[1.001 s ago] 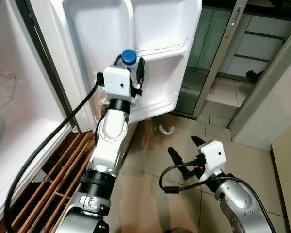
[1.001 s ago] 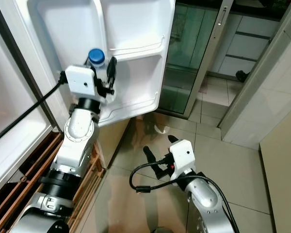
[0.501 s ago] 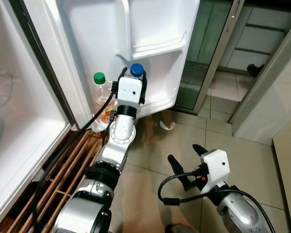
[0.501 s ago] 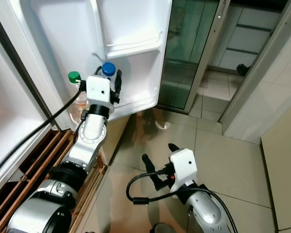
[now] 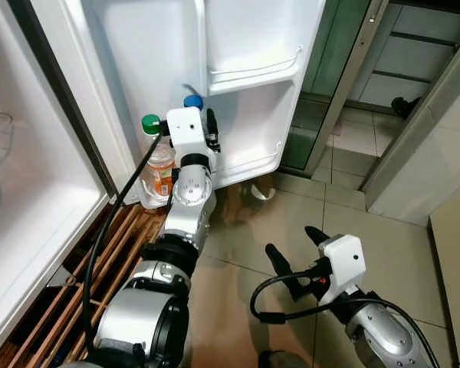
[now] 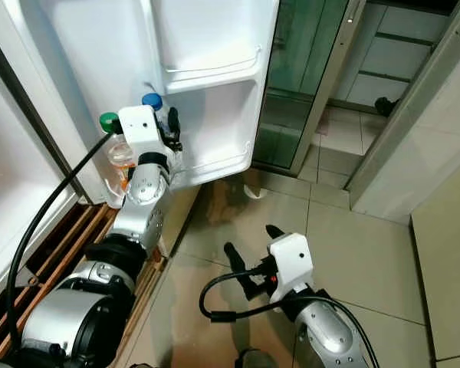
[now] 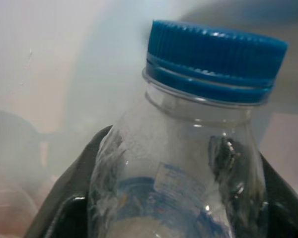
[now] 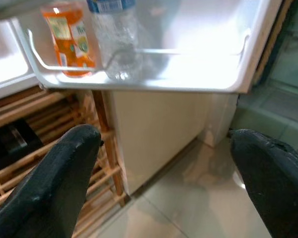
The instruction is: Restocking fridge
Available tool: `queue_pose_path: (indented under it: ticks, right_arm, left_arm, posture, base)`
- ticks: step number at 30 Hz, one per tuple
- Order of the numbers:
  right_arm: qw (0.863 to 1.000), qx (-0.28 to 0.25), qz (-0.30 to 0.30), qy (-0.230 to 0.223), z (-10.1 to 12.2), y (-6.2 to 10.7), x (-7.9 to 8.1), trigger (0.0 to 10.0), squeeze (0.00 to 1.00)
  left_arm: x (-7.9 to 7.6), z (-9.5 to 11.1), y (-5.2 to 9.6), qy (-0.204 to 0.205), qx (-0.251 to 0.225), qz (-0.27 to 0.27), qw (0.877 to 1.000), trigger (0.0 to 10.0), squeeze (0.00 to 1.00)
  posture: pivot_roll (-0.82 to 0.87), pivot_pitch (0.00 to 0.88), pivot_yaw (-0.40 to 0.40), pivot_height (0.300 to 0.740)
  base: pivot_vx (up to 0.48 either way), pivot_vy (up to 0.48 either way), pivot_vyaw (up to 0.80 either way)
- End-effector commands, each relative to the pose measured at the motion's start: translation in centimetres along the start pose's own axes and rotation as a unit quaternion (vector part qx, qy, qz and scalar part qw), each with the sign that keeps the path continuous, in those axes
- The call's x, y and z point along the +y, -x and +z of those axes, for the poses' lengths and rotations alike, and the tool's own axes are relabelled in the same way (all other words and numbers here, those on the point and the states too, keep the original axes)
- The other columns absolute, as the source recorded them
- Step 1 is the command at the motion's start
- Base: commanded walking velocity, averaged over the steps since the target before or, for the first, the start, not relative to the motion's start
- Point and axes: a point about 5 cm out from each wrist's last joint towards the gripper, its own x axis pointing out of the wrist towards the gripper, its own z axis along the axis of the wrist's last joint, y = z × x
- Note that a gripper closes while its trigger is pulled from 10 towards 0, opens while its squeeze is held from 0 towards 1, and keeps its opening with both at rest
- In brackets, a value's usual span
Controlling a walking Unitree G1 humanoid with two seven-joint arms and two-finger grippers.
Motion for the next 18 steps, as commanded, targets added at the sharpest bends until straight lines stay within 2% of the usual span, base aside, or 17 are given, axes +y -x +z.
queue_pose_path:
  ticks: [1, 5, 9, 12, 16, 18]
  right_arm:
    - [1.0, -0.02, 0.006, 0.001, 0.7, -0.2, -0.1, 10.0, 0.0]
    - [1.0, -0.02, 0.012, 0.006, 0.9, -0.4, -0.2, 10.0, 0.0]
    - [1.0, -0.018, 0.015, 0.008, 0.9, -0.5, -0.3, 10.0, 0.0]
    - [1.0, -0.019, 0.016, 0.005, 0.8, -0.8, -0.3, 10.0, 0.0]
    - [1.0, -0.021, 0.017, 0.003, 0.7, -1.0, -0.3, 10.0, 0.0]
    - [1.0, -0.023, 0.014, 0.001, 0.6, -1.2, -0.3, 10.0, 0.0]
  left_arm:
    - [-0.6, 1.2, -0.5, 0.013, -0.011, -0.009, 1.0, 10.0, 1.0]
    - [-0.4, 2.6, -0.8, 0.009, -0.028, -0.013, 0.999, 10.0, 1.0]
    - [0.5, 4.9, -1.0, -0.004, -0.055, -0.016, 0.998, 10.0, 1.0]
    - [0.9, 6.1, -0.3, -0.043, -0.077, -0.032, 0.996, 10.0, 1.0]
    - [1.4, 6.5, 0.2, -0.063, -0.076, -0.038, 0.994, 10.0, 1.0]
    - [2.0, 7.2, 1.0, -0.081, -0.07, -0.053, 0.993, 10.0, 1.0]
  posture:
    - [-0.3, 0.1, 0.009, 0.74]
    - [-0.3, 0.097, 0.006, 0.74]
    - [-0.28, 0.091, 0.0, 0.74]
    - [-0.26, 0.079, 0.001, 0.74]
    - [-0.25, 0.071, 0.002, 0.74]
    - [-0.24, 0.057, 0.004, 0.74]
  base:
    - [0.0, 0.0, 0.0]
    - [0.0, 0.0, 0.0]
    - [0.0, 0.0, 0.0]
    - [0.0, 0.0, 0.0]
    - [0.0, 0.0, 0.0]
    - [0.0, 0.0, 0.0]
